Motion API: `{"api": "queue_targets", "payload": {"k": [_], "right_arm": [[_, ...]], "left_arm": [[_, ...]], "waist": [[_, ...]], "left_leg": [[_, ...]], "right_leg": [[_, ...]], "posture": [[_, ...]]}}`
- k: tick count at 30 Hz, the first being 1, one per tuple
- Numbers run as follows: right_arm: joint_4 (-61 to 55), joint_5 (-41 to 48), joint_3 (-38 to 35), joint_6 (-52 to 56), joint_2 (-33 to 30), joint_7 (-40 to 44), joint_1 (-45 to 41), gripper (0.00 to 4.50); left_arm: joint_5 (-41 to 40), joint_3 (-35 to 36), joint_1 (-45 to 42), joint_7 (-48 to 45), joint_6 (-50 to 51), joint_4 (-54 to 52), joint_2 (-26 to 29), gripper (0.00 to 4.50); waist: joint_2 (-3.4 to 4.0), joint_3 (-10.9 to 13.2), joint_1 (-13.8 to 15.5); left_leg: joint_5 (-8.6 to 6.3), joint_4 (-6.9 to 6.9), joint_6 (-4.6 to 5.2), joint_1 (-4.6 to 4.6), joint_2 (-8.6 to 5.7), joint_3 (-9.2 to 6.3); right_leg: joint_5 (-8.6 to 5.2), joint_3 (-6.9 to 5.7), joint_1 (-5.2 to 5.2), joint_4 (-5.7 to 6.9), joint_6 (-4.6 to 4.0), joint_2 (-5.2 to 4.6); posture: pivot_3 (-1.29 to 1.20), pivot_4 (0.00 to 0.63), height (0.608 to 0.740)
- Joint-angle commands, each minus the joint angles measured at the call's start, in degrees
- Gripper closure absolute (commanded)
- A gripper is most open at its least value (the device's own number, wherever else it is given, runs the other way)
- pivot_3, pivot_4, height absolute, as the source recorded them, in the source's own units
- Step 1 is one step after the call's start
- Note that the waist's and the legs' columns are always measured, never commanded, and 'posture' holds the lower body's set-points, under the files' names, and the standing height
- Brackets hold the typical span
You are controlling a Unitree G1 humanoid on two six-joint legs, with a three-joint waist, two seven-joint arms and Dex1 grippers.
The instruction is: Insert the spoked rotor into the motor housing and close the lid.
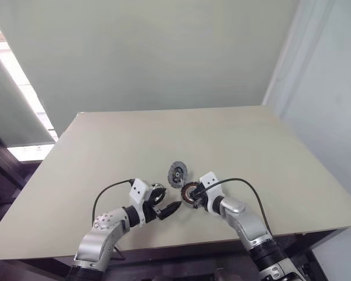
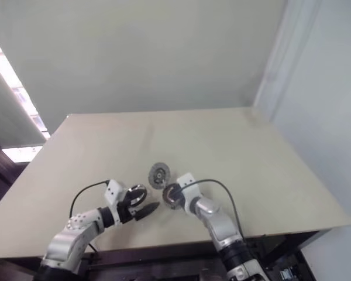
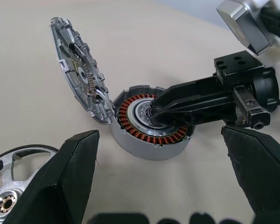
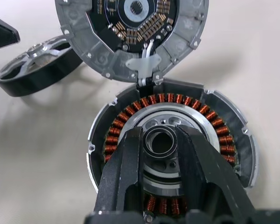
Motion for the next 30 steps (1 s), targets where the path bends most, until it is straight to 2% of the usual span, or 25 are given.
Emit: {"api": "queue_targets", "payload": {"k": [1,30], "right_arm": [[-0.48,-0.22,-0.38,-1.29,0.32,-0.08,-0.87,3.79],[0.63,-0.45,-1.48,-1.83,0.57,-0.91,-1.41,3.79]], "left_arm": [[0.00,0.81,-0.94,0.24,-0.96,-0.77,0.03,0.00],[-0.04,0.41,-1.11,0.07,-0.65,-0.84,-0.18,0.00]], "waist": [[0.00,0.00,0.00],[0.00,0.00,0.00]], "left_leg": [[0.00,0.00,0.00,0.01,0.00,0.00],[0.00,0.00,0.00,0.01,0.00,0.00]], "right_leg": [[0.00,0.00,0.00,0.00,0.00,0.00],[0.00,0.00,0.01,0.01,0.00,0.00]], "posture": [[0.00,0.000,0.740],[0.00,0.000,0.740]]}}
